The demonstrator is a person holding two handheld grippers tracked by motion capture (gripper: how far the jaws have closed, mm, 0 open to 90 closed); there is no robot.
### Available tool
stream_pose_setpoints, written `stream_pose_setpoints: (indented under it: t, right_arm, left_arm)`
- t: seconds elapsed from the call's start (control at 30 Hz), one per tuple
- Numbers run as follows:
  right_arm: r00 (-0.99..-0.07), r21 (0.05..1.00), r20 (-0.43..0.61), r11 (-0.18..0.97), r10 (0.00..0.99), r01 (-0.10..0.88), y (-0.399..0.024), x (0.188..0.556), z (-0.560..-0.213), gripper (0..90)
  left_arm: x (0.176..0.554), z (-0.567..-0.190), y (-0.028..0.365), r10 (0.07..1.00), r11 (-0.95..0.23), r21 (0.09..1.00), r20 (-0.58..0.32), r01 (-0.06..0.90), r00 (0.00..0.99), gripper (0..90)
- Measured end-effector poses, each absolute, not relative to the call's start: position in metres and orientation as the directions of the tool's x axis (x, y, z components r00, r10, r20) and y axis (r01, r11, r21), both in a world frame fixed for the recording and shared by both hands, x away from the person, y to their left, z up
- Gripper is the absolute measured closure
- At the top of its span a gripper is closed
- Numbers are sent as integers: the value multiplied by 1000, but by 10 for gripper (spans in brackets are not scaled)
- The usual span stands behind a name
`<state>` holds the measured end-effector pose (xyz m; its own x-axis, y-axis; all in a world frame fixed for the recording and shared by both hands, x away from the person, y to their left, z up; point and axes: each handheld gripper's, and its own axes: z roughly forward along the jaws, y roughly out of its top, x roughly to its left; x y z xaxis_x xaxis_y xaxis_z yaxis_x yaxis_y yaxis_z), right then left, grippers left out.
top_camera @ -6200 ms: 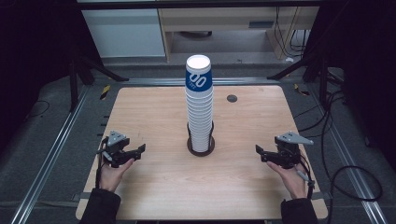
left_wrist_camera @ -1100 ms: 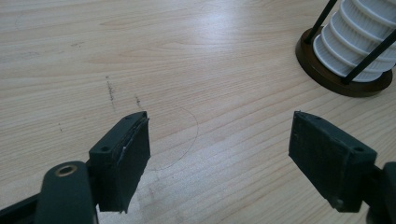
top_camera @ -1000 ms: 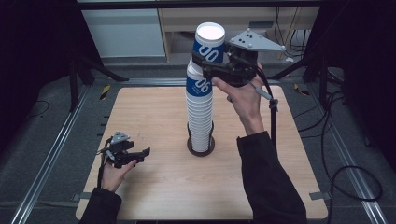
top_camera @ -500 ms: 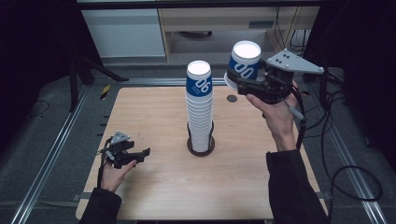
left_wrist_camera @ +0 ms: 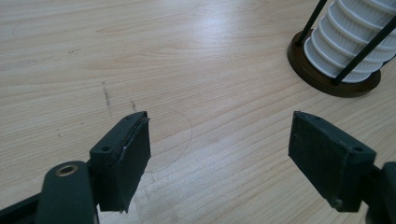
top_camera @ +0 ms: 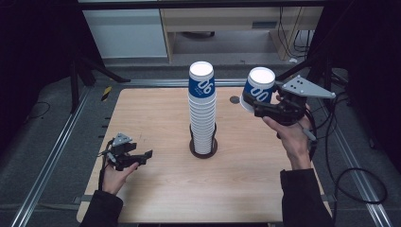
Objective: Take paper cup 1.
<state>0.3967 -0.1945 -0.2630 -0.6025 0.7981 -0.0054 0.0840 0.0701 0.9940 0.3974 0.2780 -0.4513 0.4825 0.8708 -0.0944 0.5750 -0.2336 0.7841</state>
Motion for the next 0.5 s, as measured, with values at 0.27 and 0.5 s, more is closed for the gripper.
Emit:
stream_pose_setpoints:
  t: [0.27, 0.5]
  right_arm:
    - [-650, 988, -11, 111, 760, 112, -201, 391, -296, 233]
    - [-672, 981, 5, 128, 740, 148, -206, 390, -323, 233]
  left_arm:
    - [395, -448, 275, 858, -249, 788, -90, 563, 506, 210]
    - [395, -448, 269, 841, -280, 782, -80, 557, 535, 215]
